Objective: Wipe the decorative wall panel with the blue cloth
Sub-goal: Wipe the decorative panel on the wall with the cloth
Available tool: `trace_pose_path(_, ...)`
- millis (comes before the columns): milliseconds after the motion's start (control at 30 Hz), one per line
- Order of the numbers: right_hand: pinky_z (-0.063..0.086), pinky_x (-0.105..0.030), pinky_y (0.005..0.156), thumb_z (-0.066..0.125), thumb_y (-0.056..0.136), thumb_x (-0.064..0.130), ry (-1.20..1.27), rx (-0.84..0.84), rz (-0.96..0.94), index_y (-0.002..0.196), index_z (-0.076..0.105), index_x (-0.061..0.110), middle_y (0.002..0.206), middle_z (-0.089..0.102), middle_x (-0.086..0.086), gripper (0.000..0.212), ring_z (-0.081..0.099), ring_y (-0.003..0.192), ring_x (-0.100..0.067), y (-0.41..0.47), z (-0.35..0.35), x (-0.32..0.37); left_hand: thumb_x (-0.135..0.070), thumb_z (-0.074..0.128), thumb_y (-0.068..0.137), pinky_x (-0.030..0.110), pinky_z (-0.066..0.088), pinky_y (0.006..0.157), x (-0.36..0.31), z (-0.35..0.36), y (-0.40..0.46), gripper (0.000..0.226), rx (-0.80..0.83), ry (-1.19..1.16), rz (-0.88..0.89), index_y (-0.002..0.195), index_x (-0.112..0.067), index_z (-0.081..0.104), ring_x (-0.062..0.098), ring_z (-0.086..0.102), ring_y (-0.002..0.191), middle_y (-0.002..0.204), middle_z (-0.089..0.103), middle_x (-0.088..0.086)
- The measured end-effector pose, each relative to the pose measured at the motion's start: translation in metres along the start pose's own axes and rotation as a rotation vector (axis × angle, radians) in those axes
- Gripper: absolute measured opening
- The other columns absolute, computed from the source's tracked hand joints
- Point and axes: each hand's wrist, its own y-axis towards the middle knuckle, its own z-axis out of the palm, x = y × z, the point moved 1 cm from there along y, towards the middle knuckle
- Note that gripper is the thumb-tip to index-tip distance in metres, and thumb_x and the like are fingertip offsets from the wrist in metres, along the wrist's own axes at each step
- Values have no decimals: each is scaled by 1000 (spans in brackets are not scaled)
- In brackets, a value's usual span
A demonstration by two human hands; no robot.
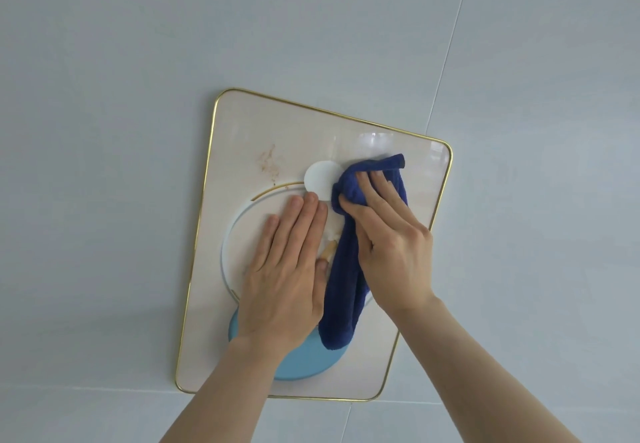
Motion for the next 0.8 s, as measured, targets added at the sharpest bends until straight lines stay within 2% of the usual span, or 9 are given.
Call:
trace_pose_path(233,63,-36,91,32,110,14,-20,71,-33,103,80,6,124,76,-9,49,68,123,-28,-14,-16,11,-28,34,105,45,15,131,0,-7,-1,65,24,-11,0,165,-12,13,21,7,162,174,10,5)
trace_pose_path(333,62,-29,76,38,105,2,-22,143,-44,103,79,10,116,76,-1,42,71,111,-22,-18,-26,13,-28,29,106,43,14,131,-1,-15,0,62,35,-28,11,164,-11,17,20,10,161,174,14,5)
trace_pose_path(433,59,-29,63,57,85,-8,-8,220,-13,98,79,15,106,77,1,34,72,97,-20,-14,-37,16,-28,27,105,41,12,131,-3,-24,1,62,58,-65,1,164,-10,19,20,11,161,174,15,4)
trace_pose_path(533,58,-34,58,64,84,-5,125,326,191,94,82,22,93,80,2,35,73,79,-23,-5,-49,20,-29,29,105,39,12,130,-3,-35,2,61,86,-114,4,163,-10,23,20,14,161,173,19,4)
trace_pose_path(600,57,-26,63,69,90,0,268,356,418,97,83,30,80,76,19,34,69,69,-9,0,-56,23,-26,33,104,39,13,130,0,-45,1,60,65,-144,15,161,-11,28,20,20,159,171,25,4)
trace_pose_path(667,52,-9,66,72,91,4,392,278,606,100,83,32,78,70,30,31,69,75,4,8,-61,24,-23,38,103,42,13,131,6,-54,-2,60,24,-158,-17,161,-12,29,19,17,160,171,26,3)
trace_pose_path(700,51,-6,69,73,92,5,420,218,655,101,82,32,81,71,27,30,69,79,4,13,-62,27,-23,40,103,43,13,131,10,-57,-4,61,-1,-156,-53,162,-12,28,19,15,160,171,24,2)
trace_pose_path(733,51,-6,71,73,92,4,417,160,648,103,82,31,84,72,21,30,69,82,1,20,-62,31,-25,43,102,43,12,131,16,-60,-6,63,-25,-147,-94,162,-12,27,19,14,161,172,23,3)
trace_pose_path(800,51,-11,74,73,90,-2,361,67,457,105,81,23,91,72,14,30,67,84,-7,35,-57,45,-33,46,101,44,10,131,29,-63,-9,70,-47,-105,-170,163,-12,22,21,13,161,173,18,4)
